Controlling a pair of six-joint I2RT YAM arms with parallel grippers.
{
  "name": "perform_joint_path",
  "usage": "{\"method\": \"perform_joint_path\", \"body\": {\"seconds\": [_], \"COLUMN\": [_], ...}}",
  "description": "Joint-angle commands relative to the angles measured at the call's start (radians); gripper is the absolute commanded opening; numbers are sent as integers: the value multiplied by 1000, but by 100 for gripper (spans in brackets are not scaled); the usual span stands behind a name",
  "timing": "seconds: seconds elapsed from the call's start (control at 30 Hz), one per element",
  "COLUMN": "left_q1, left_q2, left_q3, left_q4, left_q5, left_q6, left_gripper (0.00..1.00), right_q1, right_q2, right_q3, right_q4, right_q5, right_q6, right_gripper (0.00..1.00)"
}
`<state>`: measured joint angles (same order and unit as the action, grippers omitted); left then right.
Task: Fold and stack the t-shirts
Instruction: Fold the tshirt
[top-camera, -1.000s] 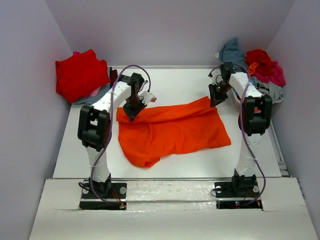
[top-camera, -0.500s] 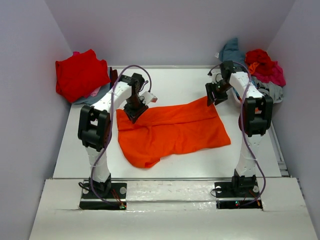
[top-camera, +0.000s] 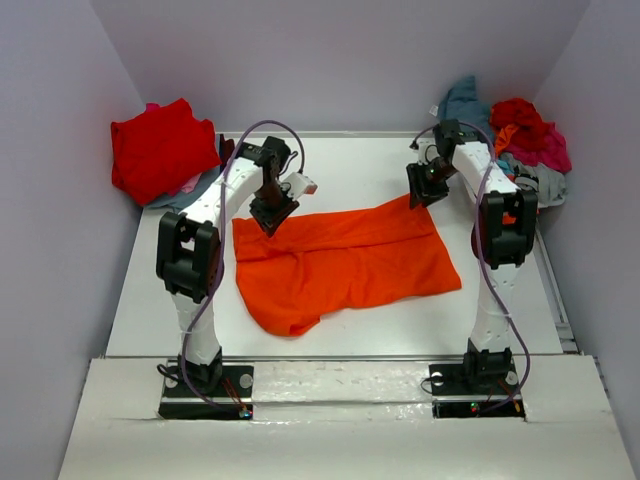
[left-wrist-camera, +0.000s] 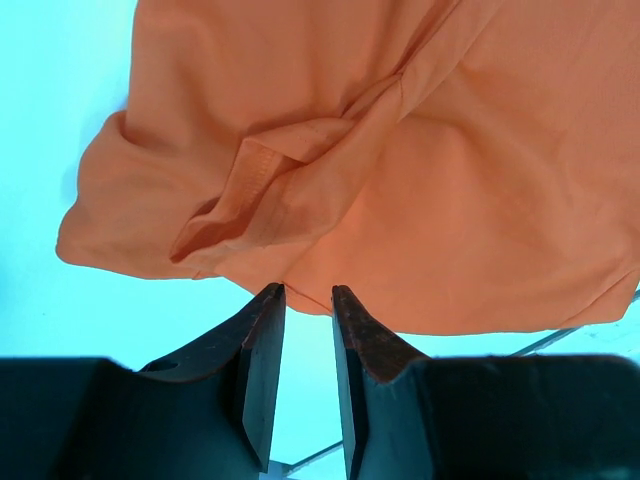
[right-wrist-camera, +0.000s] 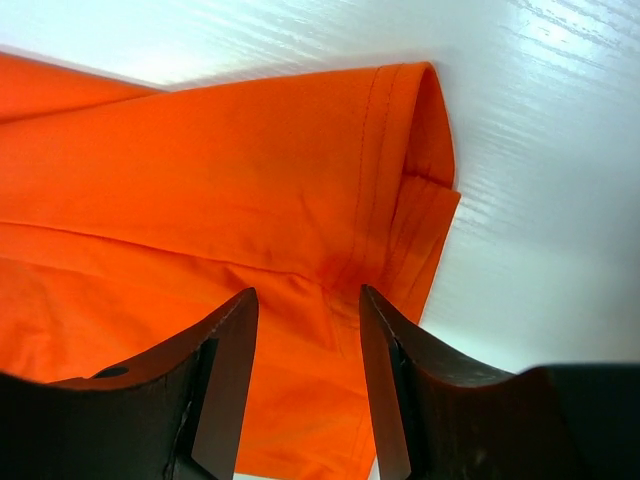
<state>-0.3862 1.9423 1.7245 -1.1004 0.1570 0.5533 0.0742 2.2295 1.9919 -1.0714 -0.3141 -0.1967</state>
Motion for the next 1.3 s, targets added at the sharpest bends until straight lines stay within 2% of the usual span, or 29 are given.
{"method": "perform_joint_path", "body": {"seconds": [0.0, 0.77, 1.0, 1.27], "left_q1": [-5, -5, -5, -5], "left_q2": [0, 33, 35, 33], "left_q3": [47, 32, 20, 4], "left_q4": [-21, 2, 7, 13], "left_q5": [7, 9, 15, 22], "left_q6": [-7, 5, 5, 7], "left_gripper": [36, 35, 34, 34], "right_q1": [9, 9, 9, 9], "right_q2": [22, -50, -54, -60], "right_q3": [42, -126, -137, -136], "right_q4": [1, -24, -21, -15], "right_q5": [24, 87, 92, 81], "right_q6": [14, 13, 11, 14], "right_gripper": [49, 39, 34, 34]}}
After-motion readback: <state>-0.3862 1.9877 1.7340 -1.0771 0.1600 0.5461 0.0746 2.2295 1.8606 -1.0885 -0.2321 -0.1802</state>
